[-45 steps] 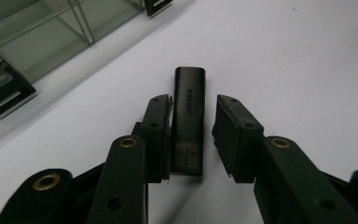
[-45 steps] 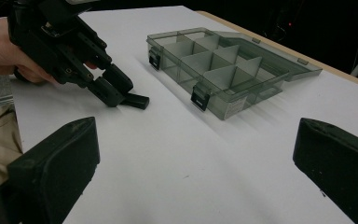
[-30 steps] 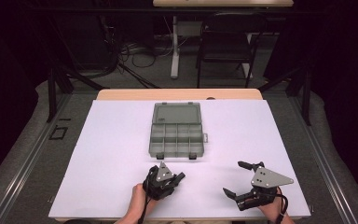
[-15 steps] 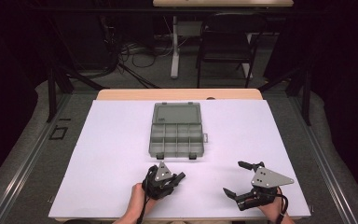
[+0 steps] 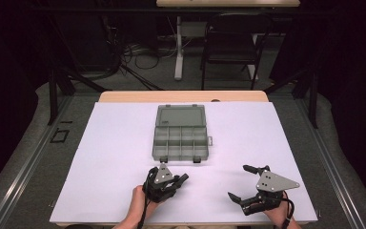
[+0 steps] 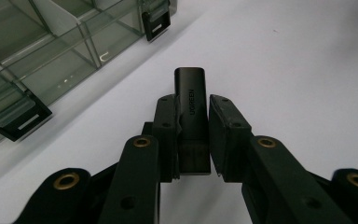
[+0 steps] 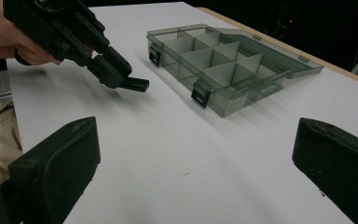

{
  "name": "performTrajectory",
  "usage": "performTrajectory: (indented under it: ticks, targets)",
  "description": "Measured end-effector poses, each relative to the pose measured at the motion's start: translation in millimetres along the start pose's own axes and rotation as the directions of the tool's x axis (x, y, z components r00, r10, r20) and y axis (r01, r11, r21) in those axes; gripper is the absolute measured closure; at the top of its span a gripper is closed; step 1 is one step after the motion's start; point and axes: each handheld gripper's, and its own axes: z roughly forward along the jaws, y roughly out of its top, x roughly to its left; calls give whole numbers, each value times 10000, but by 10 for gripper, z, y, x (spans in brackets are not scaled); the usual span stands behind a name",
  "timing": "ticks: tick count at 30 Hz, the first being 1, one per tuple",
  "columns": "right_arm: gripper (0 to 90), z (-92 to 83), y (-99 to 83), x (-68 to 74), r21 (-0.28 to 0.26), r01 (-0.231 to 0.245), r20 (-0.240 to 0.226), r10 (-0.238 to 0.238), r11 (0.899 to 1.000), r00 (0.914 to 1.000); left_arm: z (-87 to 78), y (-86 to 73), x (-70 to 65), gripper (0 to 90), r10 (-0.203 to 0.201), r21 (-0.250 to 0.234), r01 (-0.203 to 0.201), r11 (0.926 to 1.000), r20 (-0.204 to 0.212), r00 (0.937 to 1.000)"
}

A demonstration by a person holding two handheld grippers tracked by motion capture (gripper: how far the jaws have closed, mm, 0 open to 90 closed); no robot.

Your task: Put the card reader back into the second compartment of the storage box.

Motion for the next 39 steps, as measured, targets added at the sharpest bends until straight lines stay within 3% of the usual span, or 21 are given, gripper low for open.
performTrajectory:
  ticks: [11, 39]
  targets:
    - [5, 3, -11, -14, 57, -99, 58, 98, 9999, 9999, -146, 55, 64, 737, 49, -376, -45, 9993, 86, 10000]
    - [7, -24, -13, -42, 12, -103, 140, 103, 9999, 9998, -262, 131, 132, 738, 140, -600, -132, 9981, 138, 9998]
